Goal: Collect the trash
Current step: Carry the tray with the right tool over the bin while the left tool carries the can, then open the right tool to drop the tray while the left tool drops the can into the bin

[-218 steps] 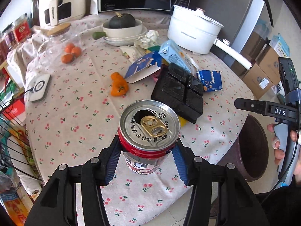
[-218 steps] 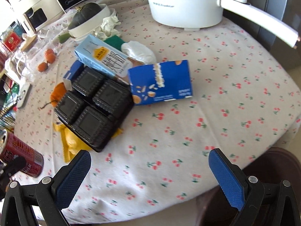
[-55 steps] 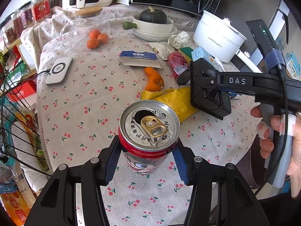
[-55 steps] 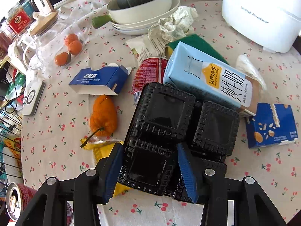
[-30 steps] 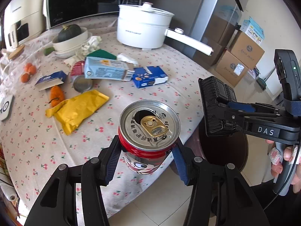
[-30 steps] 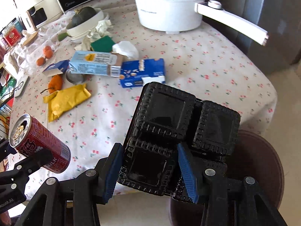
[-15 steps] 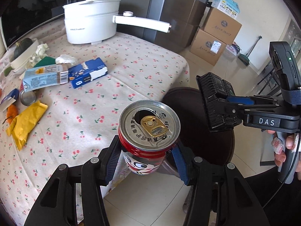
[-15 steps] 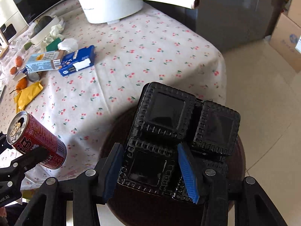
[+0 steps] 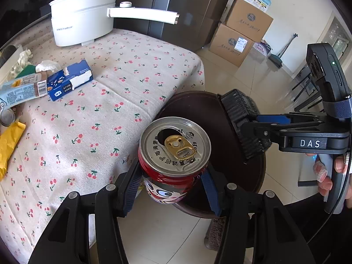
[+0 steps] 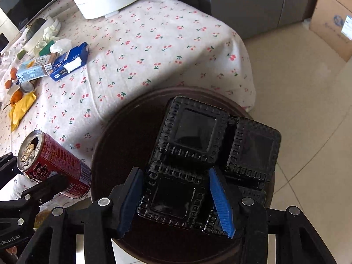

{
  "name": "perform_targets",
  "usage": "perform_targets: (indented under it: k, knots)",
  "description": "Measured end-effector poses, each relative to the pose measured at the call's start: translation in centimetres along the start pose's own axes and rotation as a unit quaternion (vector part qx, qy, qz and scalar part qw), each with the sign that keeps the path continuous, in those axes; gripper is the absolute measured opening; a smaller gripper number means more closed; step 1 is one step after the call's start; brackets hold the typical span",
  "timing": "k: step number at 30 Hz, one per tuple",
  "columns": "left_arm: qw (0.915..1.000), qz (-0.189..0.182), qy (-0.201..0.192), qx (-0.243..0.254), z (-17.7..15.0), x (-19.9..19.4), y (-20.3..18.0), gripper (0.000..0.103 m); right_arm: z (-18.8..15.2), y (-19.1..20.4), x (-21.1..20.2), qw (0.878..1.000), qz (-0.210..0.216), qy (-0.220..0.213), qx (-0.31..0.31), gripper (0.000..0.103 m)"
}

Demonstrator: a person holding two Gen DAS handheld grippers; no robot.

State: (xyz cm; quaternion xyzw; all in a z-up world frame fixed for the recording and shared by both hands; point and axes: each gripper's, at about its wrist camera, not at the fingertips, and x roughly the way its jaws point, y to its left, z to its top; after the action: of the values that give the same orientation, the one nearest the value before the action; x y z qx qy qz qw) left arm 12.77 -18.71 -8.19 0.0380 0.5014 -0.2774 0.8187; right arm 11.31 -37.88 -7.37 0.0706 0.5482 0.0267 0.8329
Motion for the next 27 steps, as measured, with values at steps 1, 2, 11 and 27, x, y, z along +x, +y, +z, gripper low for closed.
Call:
perform_targets:
  k: [1, 2, 11, 27]
  knots:
    - [1.0, 0.001, 0.001, -0.001, 0.0, 0.0, 0.2, 0.056, 0.1, 0.1, 0.2, 1.0, 0.003, 0.002, 0.001, 0.063]
    - [1.0, 0.001, 0.001, -0.002, 0.1, 0.1, 0.3, 0.056, 0.1, 0.3, 0.3, 1.0, 0.003, 0.002, -0.001, 0.068]
    - [0.9999, -0.011, -0.003, 0.005, 0.2, 0.5, -0.4, 0.056, 0.2, 0.3, 0.6, 1.0, -0.004, 0.002, -0.006, 0.072]
    - [0.9996, -0.011, 0.018, 0.016, 1.6, 4.7, -2.7, 0.081, -0.8, -5.2, -0.3, 0.999, -0.031, 0.001, 0.034, 0.073]
